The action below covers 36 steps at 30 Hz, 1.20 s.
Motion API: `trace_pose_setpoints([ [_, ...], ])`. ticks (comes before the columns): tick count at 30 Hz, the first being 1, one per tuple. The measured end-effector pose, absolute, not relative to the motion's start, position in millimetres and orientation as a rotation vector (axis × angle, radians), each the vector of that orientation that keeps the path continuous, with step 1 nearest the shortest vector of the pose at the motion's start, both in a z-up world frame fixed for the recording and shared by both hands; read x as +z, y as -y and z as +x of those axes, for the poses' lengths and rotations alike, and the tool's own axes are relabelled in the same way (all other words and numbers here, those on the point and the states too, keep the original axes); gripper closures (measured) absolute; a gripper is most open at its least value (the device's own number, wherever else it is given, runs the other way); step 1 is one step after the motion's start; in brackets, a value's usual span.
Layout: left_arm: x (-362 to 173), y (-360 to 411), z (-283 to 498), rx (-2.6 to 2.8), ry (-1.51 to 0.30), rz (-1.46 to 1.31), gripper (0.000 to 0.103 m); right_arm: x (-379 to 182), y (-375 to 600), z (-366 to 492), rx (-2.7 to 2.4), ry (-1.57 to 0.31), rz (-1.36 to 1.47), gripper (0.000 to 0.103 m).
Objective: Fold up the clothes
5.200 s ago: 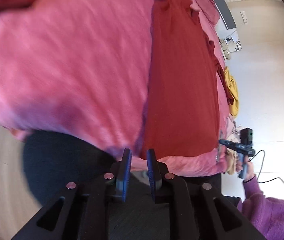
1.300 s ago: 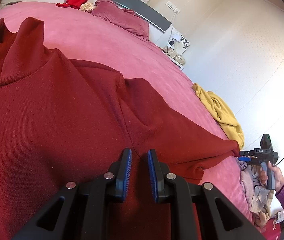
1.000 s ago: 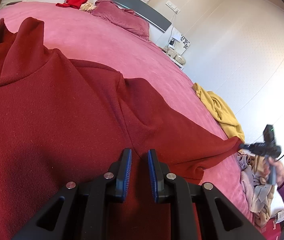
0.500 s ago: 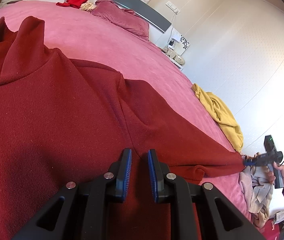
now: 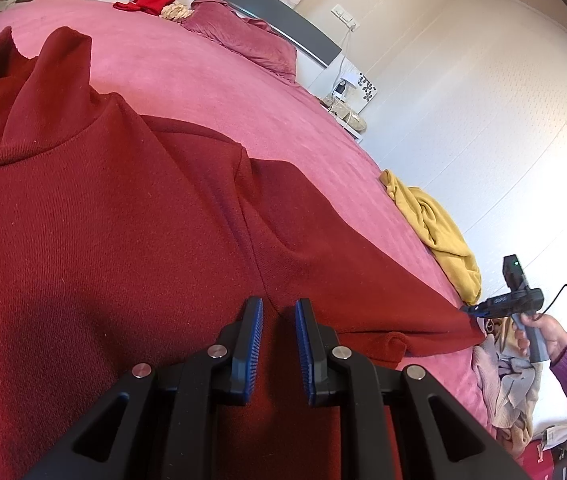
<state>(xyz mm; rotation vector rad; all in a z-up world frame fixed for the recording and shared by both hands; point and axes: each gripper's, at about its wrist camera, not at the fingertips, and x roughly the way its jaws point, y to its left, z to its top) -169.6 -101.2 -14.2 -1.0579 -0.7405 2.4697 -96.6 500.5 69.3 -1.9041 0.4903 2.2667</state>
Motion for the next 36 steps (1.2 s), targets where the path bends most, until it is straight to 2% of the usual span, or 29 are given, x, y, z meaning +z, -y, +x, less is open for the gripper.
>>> trace_pose_setpoints([
  [2,-13.7,101.2,-169.2,2.469,0.739,-1.058,0.086,76.4,-497.9,-101.5,2.305,-0.488,-1.839,0.097],
  [7,-12.6,101.0,-168.5,2.468,0.74,-1.055,0.086,117.3,-519.9,-112.7,2.43,-0.618,-1.473,0.097],
  [11,-12.5,101.1,-168.7,2.47,0.738,-1.057,0.086,96.0,-525.4,-132.4,2.372,-0.709,-1.496,0.096],
  [14,-13.2,101.8,-168.7,2.467,0.744,-1.055,0.086,84.7,-529.5,-133.6,2.345,-0.81,-1.482,0.083],
  [16,-13.9,103.0,-168.9,2.461,0.754,-1.05,0.086,98.3,-534.6,-115.6,2.329,-0.802,-1.366,0.061],
  [18,-13.7,103.1,-169.2,2.459,0.758,-1.051,0.086,109.3,-537.5,-97.4,2.355,-0.803,-1.3,0.053],
  [23,1.5,100.8,-182.0,2.433,0.789,-1.096,0.085,101.3,-517.8,-89.6,2.415,-0.725,-1.384,0.053],
  [26,14.9,100.2,-205.8,2.467,0.804,-1.094,0.083,89.1,-500.1,-93.4,2.441,-0.653,-1.484,0.054],
  [27,15.3,97.0,-216.9,2.476,0.781,-1.134,0.083,85.0,-494.2,-94.6,2.448,-0.628,-1.517,0.06],
  [28,14.1,92.3,-228.5,2.473,0.739,-1.18,0.083,80.9,-488.4,-95.8,2.455,-0.603,-1.55,0.079],
  [31,18.1,78.5,-252.9,2.507,0.576,-1.227,0.084,71.0,-476.3,-97.0,2.457,-0.55,-1.643,0.095],
  [33,22.5,73.7,-264.4,2.551,0.502,-1.236,0.084,70.1,-482.4,-91.3,2.414,-0.575,-1.688,0.095],
  [36,20.0,74.2,-283.0,2.562,0.505,-1.272,0.084,68.9,-491.5,-82.7,2.348,-0.612,-1.754,0.096],
])
